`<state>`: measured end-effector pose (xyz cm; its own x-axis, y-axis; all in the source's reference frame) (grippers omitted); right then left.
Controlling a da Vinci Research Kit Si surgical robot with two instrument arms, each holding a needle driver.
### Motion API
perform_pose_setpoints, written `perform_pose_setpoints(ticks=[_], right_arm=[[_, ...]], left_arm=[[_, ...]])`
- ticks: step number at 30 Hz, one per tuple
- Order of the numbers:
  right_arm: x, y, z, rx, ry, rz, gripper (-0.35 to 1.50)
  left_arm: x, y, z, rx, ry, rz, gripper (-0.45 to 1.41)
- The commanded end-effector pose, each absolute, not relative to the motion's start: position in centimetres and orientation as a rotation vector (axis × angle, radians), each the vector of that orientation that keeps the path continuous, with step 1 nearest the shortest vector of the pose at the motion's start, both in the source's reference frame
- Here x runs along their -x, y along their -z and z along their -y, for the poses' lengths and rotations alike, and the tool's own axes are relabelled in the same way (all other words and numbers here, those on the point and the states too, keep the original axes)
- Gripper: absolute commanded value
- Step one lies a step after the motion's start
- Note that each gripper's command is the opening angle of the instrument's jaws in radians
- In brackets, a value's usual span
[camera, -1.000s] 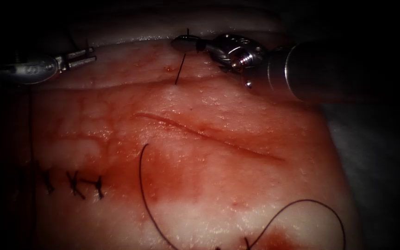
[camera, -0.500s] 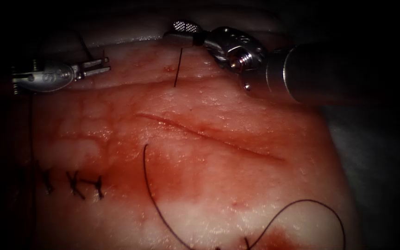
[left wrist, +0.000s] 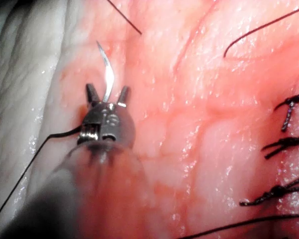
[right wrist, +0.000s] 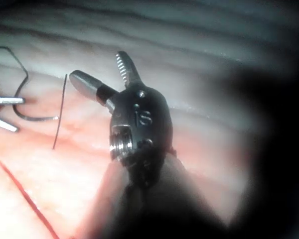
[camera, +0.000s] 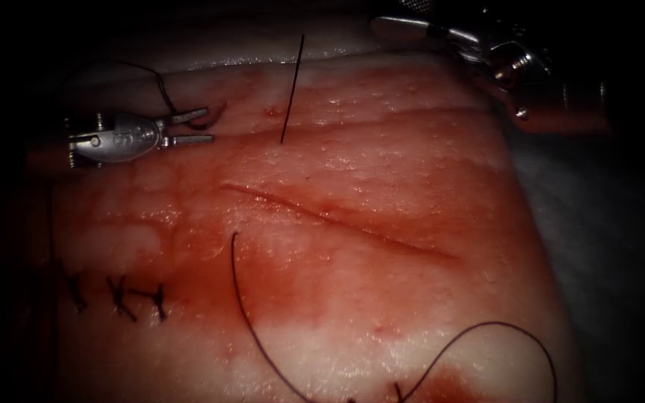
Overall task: Wound Closure
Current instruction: Using the left gripper set the needle down, then grab a long length of suture with the left end-effector.
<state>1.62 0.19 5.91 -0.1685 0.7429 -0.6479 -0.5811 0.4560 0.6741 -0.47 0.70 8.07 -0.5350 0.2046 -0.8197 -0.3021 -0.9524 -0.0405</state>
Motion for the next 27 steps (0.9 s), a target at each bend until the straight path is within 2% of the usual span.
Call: perform_pose_setpoints(ticks=[1,3,10,12,15,17,27], right_arm=[[-1.66,-5.9,-0.2,-0.160,-1.180,-1.289,1.16],[-1.68,-5.9,-0.2,-0.152,-1.177,-1.291,1.16],[-1.72,-5.9,-0.2,-0.153,-1.163,-1.272,1.15],[-1.71,-5.9,-0.2,-0.155,-1.161,-1.273,1.13],[-1.68,-5.9,-0.2,-0.154,-1.154,-1.274,1.08],[-1.64,-5.9,-0.2,-0.157,-1.151,-1.274,1.08],[-1.31,-6.0,0.0,-0.150,-1.140,-1.257,1.08]], left_arm=[[0.52,-8.1,-0.7,1.316,-2.512,-0.168,0.94],[0.48,-8.1,-0.8,1.299,-2.494,-0.201,0.99],[0.44,-8.0,-0.8,1.283,-2.473,-0.207,0.96],[0.46,-7.8,-0.7,1.296,-2.443,-0.225,0.79],[0.48,-7.6,-0.7,1.346,-2.418,-0.202,0.73],[0.50,-7.3,-0.6,1.363,-2.408,-0.180,0.61],[0.75,-6.4,0.2,1.498,-2.647,-0.102,0.41]])
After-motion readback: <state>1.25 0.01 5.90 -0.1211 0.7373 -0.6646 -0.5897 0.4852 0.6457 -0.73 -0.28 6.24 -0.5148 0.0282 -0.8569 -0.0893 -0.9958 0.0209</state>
